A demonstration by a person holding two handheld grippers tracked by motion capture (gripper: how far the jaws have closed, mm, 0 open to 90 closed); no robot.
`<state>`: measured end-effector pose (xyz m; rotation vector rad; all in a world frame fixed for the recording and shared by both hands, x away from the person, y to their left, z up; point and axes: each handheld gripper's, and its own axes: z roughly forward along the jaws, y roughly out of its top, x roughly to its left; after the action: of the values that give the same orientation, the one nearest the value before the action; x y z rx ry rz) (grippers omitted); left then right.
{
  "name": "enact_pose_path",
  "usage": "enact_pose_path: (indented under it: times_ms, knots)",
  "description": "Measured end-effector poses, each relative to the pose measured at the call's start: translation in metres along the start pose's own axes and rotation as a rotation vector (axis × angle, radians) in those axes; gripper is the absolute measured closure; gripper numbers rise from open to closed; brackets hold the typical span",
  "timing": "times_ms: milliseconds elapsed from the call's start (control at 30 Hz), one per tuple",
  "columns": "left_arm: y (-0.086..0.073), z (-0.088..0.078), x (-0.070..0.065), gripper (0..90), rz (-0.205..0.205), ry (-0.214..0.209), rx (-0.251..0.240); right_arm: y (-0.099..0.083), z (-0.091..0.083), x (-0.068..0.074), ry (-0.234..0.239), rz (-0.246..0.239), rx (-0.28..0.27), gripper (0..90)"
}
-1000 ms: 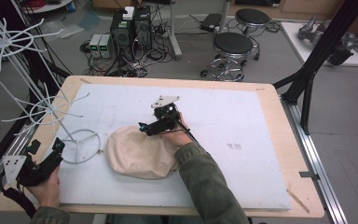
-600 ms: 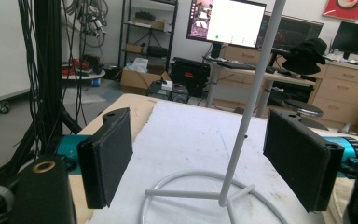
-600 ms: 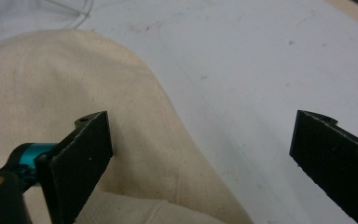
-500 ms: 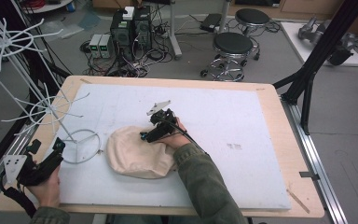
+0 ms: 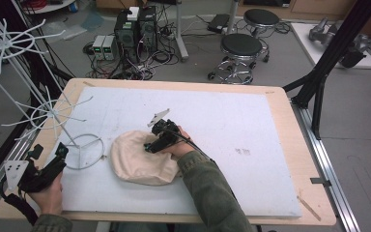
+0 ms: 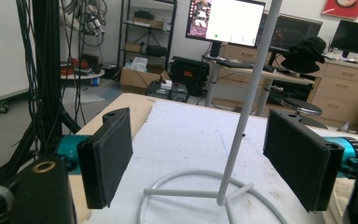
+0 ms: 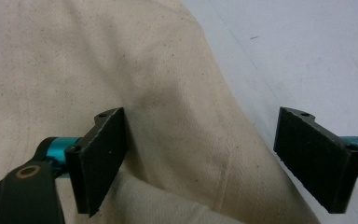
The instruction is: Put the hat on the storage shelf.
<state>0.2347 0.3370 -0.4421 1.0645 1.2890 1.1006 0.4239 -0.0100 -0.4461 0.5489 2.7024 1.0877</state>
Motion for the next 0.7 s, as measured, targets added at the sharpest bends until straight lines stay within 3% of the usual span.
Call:
enact_pose_path:
  times_ms: [67, 167, 300, 333, 367, 433, 467, 700]
  knots:
    - [0.000, 0.000, 0.000, 24.0, -0.001, 0.001, 0.001, 0.000, 0.000, 0.001, 0.001, 0.001, 0.000, 18.9]
    - [0.000, 0.000, -0.001, 24.0, 0.003, -0.002, 0.002, 0.000, -0.002, 0.001, 0.028, 0.023, 0.006, 28.6]
    - [-0.001, 0.001, -0.001, 24.0, -0.008, -0.009, 0.007, 0.000, -0.003, 0.004, 0.029, 0.041, 0.008, 36.6]
    - [-0.001, 0.001, -0.001, 24.0, -0.008, -0.008, 0.008, 0.001, -0.003, 0.004, 0.026, 0.042, 0.012, 41.3]
    - [-0.001, 0.001, -0.001, 24.0, -0.009, -0.009, 0.008, 0.003, -0.006, 0.007, 0.026, 0.042, 0.020, 56.4]
    - [-0.001, 0.000, -0.001, 24.0, -0.008, -0.007, 0.009, 0.004, -0.006, 0.009, 0.018, 0.043, 0.024, 59.5]
    - [-0.001, 0.000, -0.001, 24.0, -0.009, -0.006, 0.009, 0.004, -0.007, 0.011, 0.016, 0.054, 0.033, 66.9]
    - [-0.001, 0.001, 0.000, 24.0, -0.014, -0.005, 0.007, 0.006, -0.009, 0.013, -0.017, 0.057, 0.043, 77.4]
